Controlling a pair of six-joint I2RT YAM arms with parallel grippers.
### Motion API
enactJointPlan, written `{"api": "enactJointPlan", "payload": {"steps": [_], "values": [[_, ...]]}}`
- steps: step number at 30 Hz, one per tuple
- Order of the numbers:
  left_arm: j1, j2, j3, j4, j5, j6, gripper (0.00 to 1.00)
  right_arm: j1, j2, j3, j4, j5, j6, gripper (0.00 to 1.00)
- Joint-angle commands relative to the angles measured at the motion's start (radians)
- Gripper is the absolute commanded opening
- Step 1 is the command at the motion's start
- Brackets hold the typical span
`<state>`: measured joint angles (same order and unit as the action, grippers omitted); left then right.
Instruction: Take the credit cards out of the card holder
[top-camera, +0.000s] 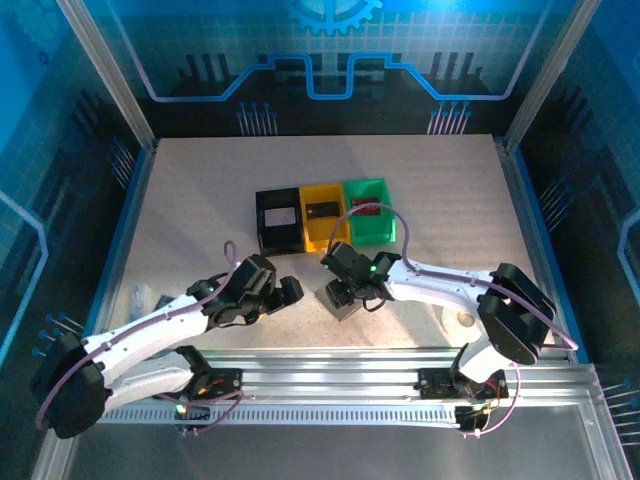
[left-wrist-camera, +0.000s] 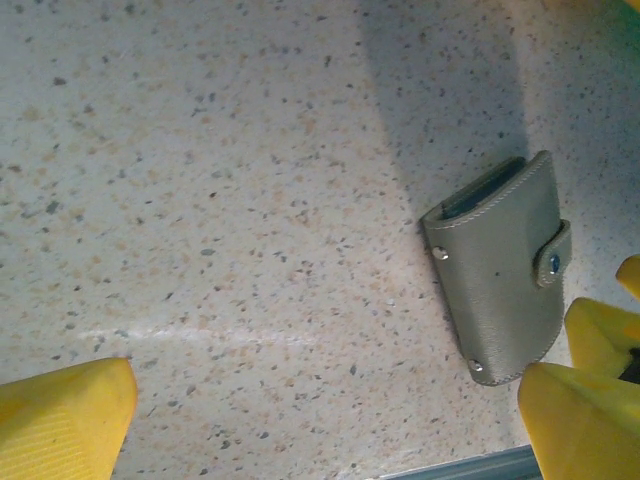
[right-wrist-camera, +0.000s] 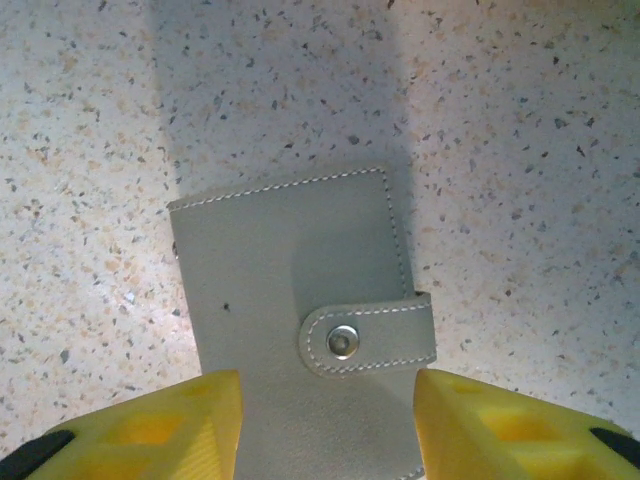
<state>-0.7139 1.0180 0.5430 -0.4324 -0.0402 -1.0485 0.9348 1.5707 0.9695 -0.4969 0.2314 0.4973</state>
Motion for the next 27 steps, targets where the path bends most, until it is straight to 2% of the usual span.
{"api": "enactJointPlan", "payload": {"steps": [1,5,10,17,27], "values": [[-0.006,-0.042,-0.02,-0.005,-0.011,-0.021,0.99,-0.009,0.052,0.042,0.002,0.009,-0.01,0.49],[-0.006,-0.048,-0.018,-0.025,-0.012,-0.011,0.99,-0.009,0.094,0.067,-0.018,0.014,0.028,0.49],[-0.006,-0.061,-0.021,-0.032,-0.013,-0.008,0.99,-0.009,0.126,0.093,-0.077,0.052,0.153,0.49],[-0.006,-0.071,-0.012,-0.05,-0.021,0.007,0.99,-0.008,0.109,0.098,-0.116,0.081,0.313,0.52],[-0.006,-0.09,-0.014,-0.066,-0.028,0.016,0.99,-0.001,0.151,0.152,-0.221,0.087,0.473,0.51]]}}
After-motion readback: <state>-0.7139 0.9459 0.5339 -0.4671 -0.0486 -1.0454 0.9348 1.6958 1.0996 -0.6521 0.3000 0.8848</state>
